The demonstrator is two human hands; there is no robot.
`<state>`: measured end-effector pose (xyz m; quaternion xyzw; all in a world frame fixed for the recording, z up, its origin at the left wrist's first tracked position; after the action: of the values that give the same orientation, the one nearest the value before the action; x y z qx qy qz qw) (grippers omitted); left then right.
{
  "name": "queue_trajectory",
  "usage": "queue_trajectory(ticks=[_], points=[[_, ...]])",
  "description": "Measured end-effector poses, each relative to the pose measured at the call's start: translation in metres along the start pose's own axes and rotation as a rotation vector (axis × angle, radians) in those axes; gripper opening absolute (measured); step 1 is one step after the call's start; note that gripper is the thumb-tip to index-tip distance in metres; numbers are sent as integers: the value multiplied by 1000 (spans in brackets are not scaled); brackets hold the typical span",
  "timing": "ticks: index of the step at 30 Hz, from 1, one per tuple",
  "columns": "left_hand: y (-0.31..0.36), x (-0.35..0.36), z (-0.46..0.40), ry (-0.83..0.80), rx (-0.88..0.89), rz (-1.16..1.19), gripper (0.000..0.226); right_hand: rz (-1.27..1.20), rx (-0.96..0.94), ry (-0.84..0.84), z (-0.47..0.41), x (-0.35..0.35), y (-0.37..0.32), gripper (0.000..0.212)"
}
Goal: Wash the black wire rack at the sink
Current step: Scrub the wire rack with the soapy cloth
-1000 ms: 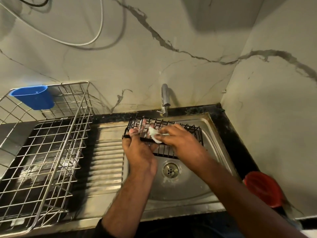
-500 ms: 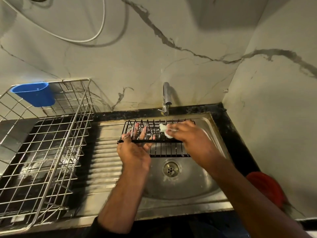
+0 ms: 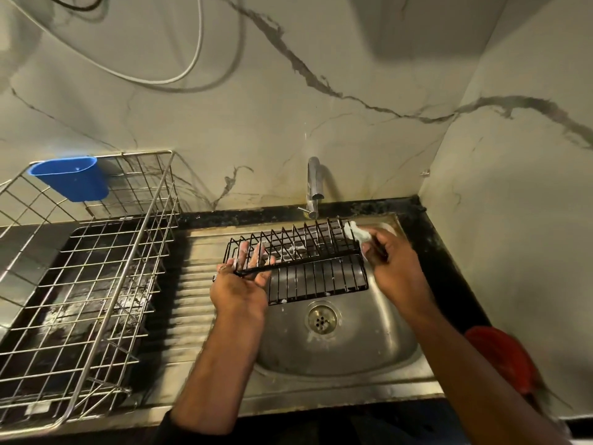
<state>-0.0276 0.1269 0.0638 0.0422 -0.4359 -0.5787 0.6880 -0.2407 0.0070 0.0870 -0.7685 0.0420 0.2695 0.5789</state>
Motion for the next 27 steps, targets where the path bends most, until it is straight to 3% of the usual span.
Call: queue_trajectory(ticks=[4,6,10,15,21,25,27], points=[[0,-1,-6,-1,-22,37,35,127,74,-38,4,1,14,26],[0,-1,-7,-2,-35,28,35,74,79,-7,3,0,12,26],[-7,-5,-10,6,-76,5,33,-52,-139,39,-1,-5,-15,28],[-8,-7,-9,10,-86,-23,37,-48,-410,-91,11,-6,-14,41],[-10,-13,-12,22,-76,-24,33,-23,-395,-42,17,-7,2,44],[-13,-14,-14,23,-75,-32,31,216,-569,-277,23,0,-16,56],[-14,-12,-11,34,-59,-58,31,274,-561,-275,17,-1,-8,58]])
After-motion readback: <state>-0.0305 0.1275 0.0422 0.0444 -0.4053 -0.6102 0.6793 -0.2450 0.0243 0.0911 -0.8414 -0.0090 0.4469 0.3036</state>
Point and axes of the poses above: each hand's wrist, its own z-axis away from the middle knuckle, its own x-axis out of the palm, y = z × x, the point moved 2 cm from there along -z, towards the middle knuckle, and after that the axes turned 10 degrees about -z, right-handed, at the moved point
